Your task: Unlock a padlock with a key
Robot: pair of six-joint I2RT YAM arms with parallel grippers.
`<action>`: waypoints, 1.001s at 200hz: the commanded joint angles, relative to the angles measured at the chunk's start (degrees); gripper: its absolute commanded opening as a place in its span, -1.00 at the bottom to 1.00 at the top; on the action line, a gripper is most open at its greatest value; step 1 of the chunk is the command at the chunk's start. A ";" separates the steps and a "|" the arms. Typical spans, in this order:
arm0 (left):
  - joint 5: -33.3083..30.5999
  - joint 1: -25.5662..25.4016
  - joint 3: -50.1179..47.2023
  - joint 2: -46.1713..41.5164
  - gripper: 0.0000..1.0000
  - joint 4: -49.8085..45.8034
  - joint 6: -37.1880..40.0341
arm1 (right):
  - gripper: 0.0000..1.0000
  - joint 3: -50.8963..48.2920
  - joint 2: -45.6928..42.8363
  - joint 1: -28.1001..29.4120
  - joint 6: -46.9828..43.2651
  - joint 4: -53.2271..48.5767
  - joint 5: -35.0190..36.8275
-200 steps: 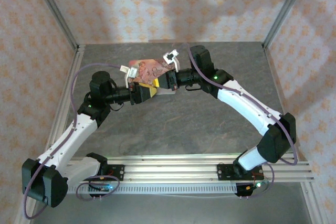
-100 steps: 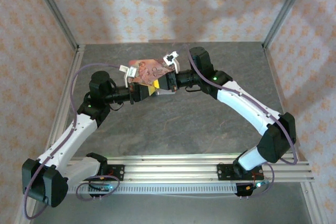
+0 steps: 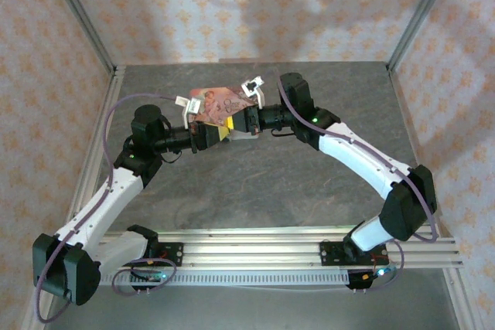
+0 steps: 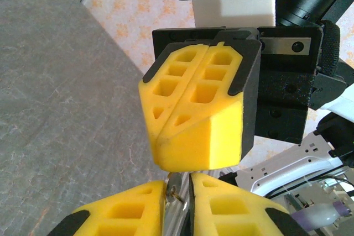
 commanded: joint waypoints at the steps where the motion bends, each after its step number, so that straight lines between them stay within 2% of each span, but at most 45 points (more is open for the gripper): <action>1: 1.16 0.04 -0.06 -1.17 -0.67 2.73 -0.49 | -1.00 -0.15 -1.51 0.16 0.75 3.93 1.33; 13: 1.16 0.04 -0.12 -1.17 -0.66 2.55 -0.48 | -1.00 -0.08 -1.39 0.27 0.74 4.00 1.35; 35: 1.32 0.04 -0.13 -1.10 -0.51 2.08 -0.24 | -1.00 -0.14 -1.46 0.22 0.70 3.93 1.54; 84: 1.45 0.04 0.15 -0.56 -0.62 1.92 0.04 | -1.00 0.03 -1.37 0.28 1.14 4.51 1.36; 134: 1.44 -0.05 0.46 0.15 -0.48 2.26 0.13 | -1.00 0.18 -1.21 0.34 1.32 4.63 1.01; 184: 1.45 -0.05 0.82 0.57 -0.49 2.39 0.13 | -1.00 0.28 -0.67 0.65 1.37 4.68 0.59; 200: 1.21 -0.05 0.85 0.68 -0.35 2.16 0.33 | -1.00 0.55 -0.37 0.82 0.83 4.03 0.95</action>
